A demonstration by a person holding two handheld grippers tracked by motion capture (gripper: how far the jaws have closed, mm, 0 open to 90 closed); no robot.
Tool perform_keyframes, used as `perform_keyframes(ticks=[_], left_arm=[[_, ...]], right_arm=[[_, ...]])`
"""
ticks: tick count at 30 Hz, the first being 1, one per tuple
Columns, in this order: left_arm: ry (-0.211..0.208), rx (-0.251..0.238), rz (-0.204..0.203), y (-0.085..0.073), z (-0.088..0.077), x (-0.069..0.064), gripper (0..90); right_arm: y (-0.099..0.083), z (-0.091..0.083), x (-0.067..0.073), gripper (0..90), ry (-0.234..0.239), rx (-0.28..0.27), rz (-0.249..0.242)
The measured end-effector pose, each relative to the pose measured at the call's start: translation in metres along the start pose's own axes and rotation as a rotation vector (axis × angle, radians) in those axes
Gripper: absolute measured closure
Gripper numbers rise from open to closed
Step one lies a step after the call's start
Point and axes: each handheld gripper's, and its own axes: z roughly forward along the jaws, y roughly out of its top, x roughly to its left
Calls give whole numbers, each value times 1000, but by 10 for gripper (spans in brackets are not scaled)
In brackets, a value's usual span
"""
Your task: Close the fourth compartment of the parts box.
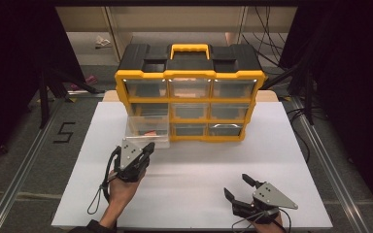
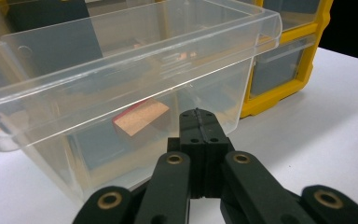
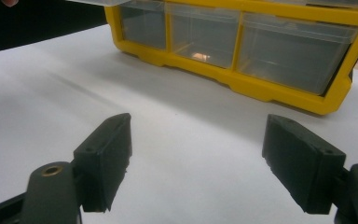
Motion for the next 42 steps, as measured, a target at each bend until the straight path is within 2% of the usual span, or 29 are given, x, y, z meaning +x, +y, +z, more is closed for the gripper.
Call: perform_keyframes(ticks=[9,24,42], left_arm=[[-2,-4,-1,1,2,0,900],[1,-6,21,3,5,-1,900],[38,-29,51,8,-1,-1,900]], right_arm=[[0,0,0,248,0,0,0],[0,0,0,248,0,-2,-1],[0,0,0,248,0,1,-1]])
